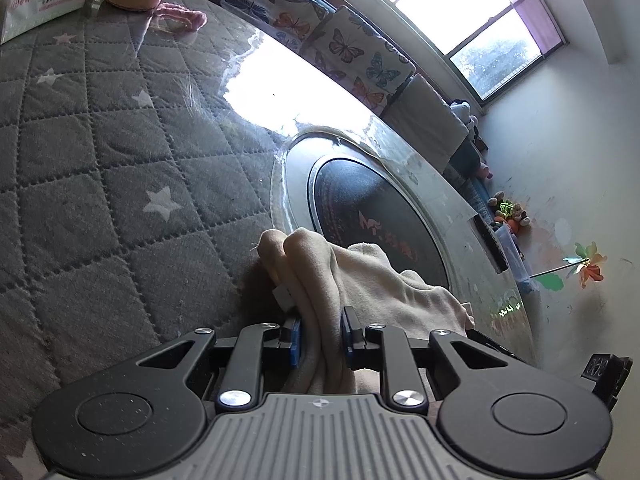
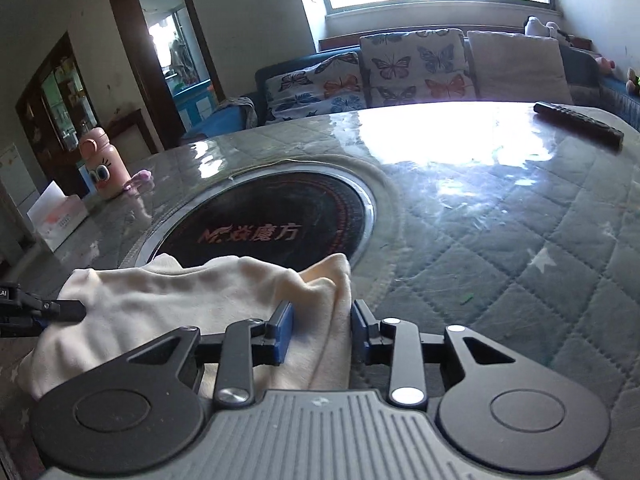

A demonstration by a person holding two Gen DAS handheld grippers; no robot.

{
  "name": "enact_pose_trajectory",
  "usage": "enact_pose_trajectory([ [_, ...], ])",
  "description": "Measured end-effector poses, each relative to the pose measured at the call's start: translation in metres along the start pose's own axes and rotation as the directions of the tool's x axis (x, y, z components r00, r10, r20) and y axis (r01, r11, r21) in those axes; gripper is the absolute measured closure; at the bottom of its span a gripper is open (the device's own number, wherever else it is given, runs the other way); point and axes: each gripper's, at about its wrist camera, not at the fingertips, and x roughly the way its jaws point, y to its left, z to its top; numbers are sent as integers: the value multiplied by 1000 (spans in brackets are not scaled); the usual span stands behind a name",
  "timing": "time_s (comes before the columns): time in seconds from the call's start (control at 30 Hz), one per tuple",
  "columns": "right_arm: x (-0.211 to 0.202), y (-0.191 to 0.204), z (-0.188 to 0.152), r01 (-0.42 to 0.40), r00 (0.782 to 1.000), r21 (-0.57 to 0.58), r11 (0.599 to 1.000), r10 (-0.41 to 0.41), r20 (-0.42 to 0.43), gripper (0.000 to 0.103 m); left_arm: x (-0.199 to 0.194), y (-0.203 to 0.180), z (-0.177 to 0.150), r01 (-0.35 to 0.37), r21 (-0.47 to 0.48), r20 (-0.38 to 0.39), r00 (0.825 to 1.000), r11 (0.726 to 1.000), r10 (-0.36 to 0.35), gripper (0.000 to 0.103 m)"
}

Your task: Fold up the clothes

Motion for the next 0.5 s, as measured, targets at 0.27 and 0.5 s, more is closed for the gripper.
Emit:
enact_pose_trajectory([
  [0.27, -3, 25, 10, -35, 999, -34, 999, 35, 18, 94, -21, 9, 4, -17, 6, 56, 998, 1000, 17, 85],
  [0.5, 12, 73, 30, -108, 994, -102, 989, 110, 15, 95, -55, 39, 16, -58, -29, 129, 990, 998, 61, 85],
])
